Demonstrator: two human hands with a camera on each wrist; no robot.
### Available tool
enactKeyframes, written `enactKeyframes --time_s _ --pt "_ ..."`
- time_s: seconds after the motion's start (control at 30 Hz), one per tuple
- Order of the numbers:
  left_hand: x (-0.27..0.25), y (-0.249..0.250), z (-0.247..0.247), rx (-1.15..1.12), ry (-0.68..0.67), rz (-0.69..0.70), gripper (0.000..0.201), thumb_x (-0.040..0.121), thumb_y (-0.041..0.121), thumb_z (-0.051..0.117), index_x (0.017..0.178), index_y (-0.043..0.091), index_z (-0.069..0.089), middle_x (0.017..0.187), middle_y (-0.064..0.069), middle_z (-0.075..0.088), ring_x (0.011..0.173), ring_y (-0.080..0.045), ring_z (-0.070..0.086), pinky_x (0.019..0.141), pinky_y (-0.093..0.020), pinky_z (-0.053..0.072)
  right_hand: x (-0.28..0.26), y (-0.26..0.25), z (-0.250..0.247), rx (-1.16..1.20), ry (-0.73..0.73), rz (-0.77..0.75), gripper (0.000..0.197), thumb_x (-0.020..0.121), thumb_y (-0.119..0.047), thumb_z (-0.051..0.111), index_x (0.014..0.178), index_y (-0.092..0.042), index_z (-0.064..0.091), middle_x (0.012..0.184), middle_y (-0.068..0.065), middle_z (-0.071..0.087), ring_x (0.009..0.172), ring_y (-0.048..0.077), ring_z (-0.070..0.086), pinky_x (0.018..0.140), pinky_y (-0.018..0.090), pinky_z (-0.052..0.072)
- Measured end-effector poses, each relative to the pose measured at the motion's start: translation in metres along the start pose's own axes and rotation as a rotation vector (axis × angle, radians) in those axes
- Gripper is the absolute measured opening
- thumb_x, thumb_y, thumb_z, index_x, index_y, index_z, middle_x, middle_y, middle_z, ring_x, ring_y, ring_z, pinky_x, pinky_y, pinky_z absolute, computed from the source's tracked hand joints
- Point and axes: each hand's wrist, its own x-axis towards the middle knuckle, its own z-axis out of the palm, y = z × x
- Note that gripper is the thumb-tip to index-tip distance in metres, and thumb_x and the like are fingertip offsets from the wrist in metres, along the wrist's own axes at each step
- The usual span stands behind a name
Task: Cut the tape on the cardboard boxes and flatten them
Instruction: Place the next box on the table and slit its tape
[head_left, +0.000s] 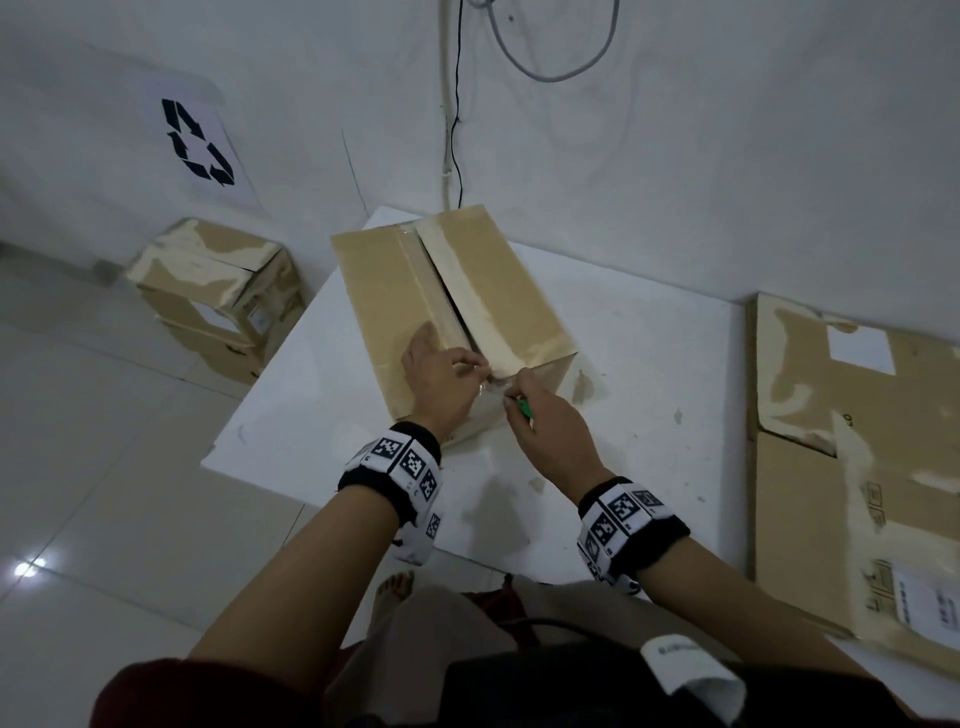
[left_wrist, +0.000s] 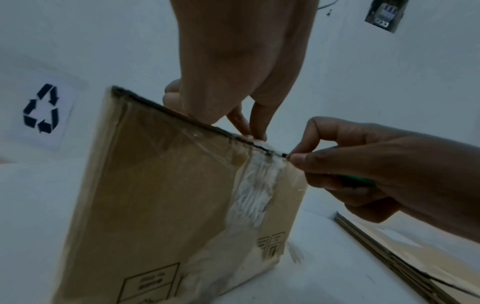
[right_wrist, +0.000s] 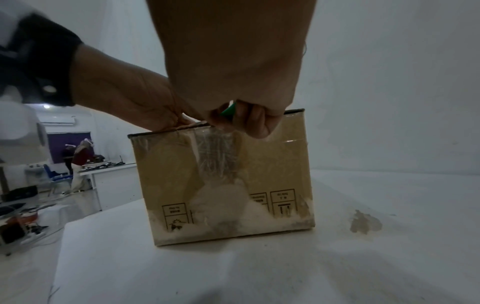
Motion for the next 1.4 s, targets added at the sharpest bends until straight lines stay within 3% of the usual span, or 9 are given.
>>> enactKeyframes --time_s 0.23,0.37,0.67,0.8,0.87,0.97,1.13,1.3,1.4 --pt "0.002 -0.001 0.004 0.03 0.012 0.011 0.009 0.081 0.023 0.075 0.089 0.02 0.076 0.157 -0.007 0.016 0.143 -0.025 0.011 0.112 -0.028 0.011 0.0 -0.006 0.004 0.047 0.031 0.022 0.013 0.103 -0.024 0.042 0.092 -0.018 0.04 0.072 -0.001 0.052 0.058 0.018 0.049 0.047 0.037 0.039" --pt "0.001 -0.002 0.006 -0.024 0.041 0.016 0.006 0.079 0.021 0.076 0.086 0.02 0.076 0.157 -0.006 0.019 0.142 -0.025 0.013 0.117 -0.036 0.014 0.008 -0.01 0.007 -0.027 0.035 0.02 0.015 0.102 -0.022 0.043 0.089 -0.02 0.036 0.068 0.001 0.047 0.057 0.02 0.045 0.047 0.036 0.034" --pt "0.0 0.001 0.005 -0.144 0.049 -0.018 0.005 0.078 0.023 0.077 0.082 0.021 0.075 0.156 0.001 0.02 0.14 -0.016 0.015 0.115 -0.03 0.012 0.024 0.009 -0.007 0.048 0.132 0.148 0.015 0.1 -0.017 0.043 0.087 -0.017 0.036 0.063 0.003 0.043 0.053 0.018 0.04 0.049 0.035 0.028" --pt "-0.002 0.002 0.008 -0.061 0.088 0.001 0.006 0.081 0.018 0.07 0.08 0.014 0.074 0.152 -0.011 0.03 0.139 -0.024 0.021 0.114 -0.031 0.017 0.019 0.025 -0.023 0.025 0.06 0.127 0.013 0.098 -0.026 0.052 0.094 -0.019 0.043 0.075 0.002 0.06 0.063 0.019 0.056 0.053 0.04 0.044" --pt "-0.001 0.006 0.009 -0.024 0.086 -0.006 0.012 0.082 0.018 0.067 0.081 0.008 0.075 0.151 -0.016 0.031 0.14 -0.025 0.021 0.113 -0.028 0.016 0.011 0.029 -0.03 0.035 0.109 0.105 0.016 0.094 -0.03 0.061 0.096 -0.022 0.047 0.075 -0.005 0.06 0.065 0.014 0.057 0.055 0.034 0.045" --pt "0.0 0.013 0.009 0.002 0.07 -0.028 0.018 0.085 0.021 0.065 0.086 0.004 0.072 0.148 -0.018 0.034 0.141 -0.024 0.02 0.111 -0.027 0.016 0.014 0.035 -0.037 0.101 0.276 0.133 0.017 0.091 -0.022 0.062 0.095 -0.023 0.045 0.058 -0.005 0.043 0.05 0.014 0.043 0.047 0.029 0.034" --pt "0.009 0.02 0.009 0.13 0.087 0.031 0.027 0.084 0.015 0.059 0.107 0.001 0.058 0.124 -0.017 0.042 0.118 -0.031 0.035 0.104 -0.037 0.032 0.056 0.045 -0.037 0.192 0.336 0.226 0.005 0.099 -0.013 0.048 0.099 -0.017 0.045 0.087 -0.002 0.056 0.06 0.018 0.047 0.058 0.033 0.037" --pt "0.02 0.03 0.006 0.237 -0.067 -0.045 0.021 0.09 0.021 0.053 0.093 0.0 0.054 0.121 -0.017 0.034 0.114 -0.032 0.033 0.097 -0.034 0.03 0.059 0.045 -0.035 0.193 0.36 0.357 0.008 0.101 -0.022 0.05 0.101 -0.016 0.044 0.093 0.002 0.065 0.063 0.022 0.058 0.06 0.037 0.044" --pt "0.024 0.037 0.002 0.164 -0.042 -0.159 0.03 0.091 0.025 0.052 0.09 -0.004 0.059 0.115 -0.019 0.041 0.115 -0.035 0.036 0.089 -0.032 0.031 0.048 0.038 -0.037 0.323 0.339 0.365 0.006 0.101 -0.02 0.05 0.099 -0.019 0.044 0.085 0.002 0.07 0.047 0.01 0.047 0.05 0.029 0.039"
